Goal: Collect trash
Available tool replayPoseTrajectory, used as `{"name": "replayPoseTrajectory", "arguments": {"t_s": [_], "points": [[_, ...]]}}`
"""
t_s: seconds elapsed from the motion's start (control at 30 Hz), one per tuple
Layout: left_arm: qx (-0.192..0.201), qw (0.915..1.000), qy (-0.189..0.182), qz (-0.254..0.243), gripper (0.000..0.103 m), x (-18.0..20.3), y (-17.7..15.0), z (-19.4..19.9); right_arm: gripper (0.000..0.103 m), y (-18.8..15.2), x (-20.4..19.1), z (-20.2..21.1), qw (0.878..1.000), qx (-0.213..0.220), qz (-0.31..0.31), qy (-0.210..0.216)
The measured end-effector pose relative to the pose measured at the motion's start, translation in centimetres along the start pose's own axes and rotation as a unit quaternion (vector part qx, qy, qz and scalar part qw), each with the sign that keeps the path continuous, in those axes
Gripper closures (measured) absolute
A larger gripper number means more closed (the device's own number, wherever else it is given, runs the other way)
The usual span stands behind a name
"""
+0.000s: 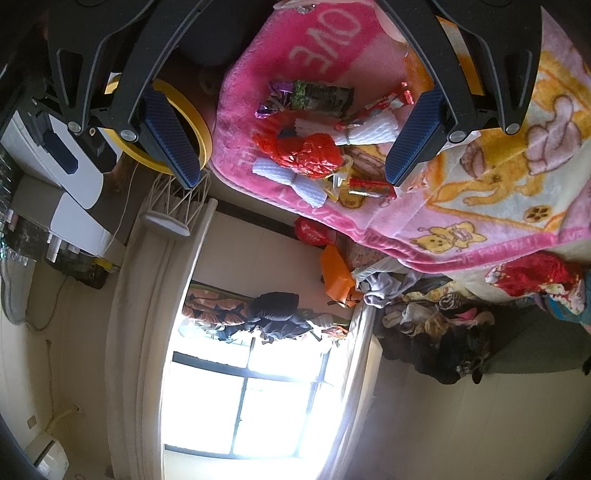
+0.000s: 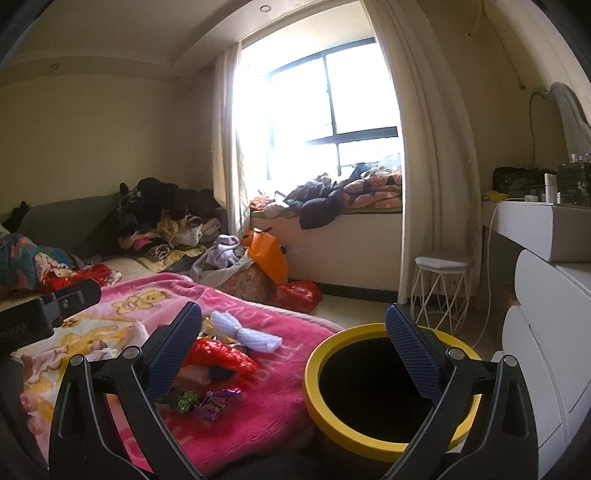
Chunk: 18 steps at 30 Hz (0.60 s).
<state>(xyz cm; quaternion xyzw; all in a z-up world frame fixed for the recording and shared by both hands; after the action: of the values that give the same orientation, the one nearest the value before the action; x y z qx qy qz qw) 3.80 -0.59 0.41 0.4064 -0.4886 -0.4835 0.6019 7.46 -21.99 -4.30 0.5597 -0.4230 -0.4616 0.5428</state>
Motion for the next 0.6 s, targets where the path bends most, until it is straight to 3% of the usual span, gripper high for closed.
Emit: {"name": "replayPoseTrajectory", "arguments": {"t_s": [0.3,0.6], "points": [[-0.005,0.9992,0.031,0.026,0.011,-3.8,-0.4,-0.9,0.006,-0.5,-3.4,-1.8,0.997,-0.024,0.035,0.062],[0.0,0.9955,0.077,0.056,0.011,-9.1,-0.3,-0.9,0.006,-2.2,-8.7,-5.7,0.983,-0.095,0.057,0.146]]}}
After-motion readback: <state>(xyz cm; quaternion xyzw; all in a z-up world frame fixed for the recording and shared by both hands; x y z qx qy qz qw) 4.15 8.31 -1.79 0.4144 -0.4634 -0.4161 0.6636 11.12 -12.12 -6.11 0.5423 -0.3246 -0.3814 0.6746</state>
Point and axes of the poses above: each gripper's, at about its wrist camera, not at the fingertips, and z roughly against the way its jaws point, x to its right, y to its top, the point moved 4 cm from there along -z, roughly the way its jaws point, and after that the axes turned 8 degrees about x, right-handed, at the moved point
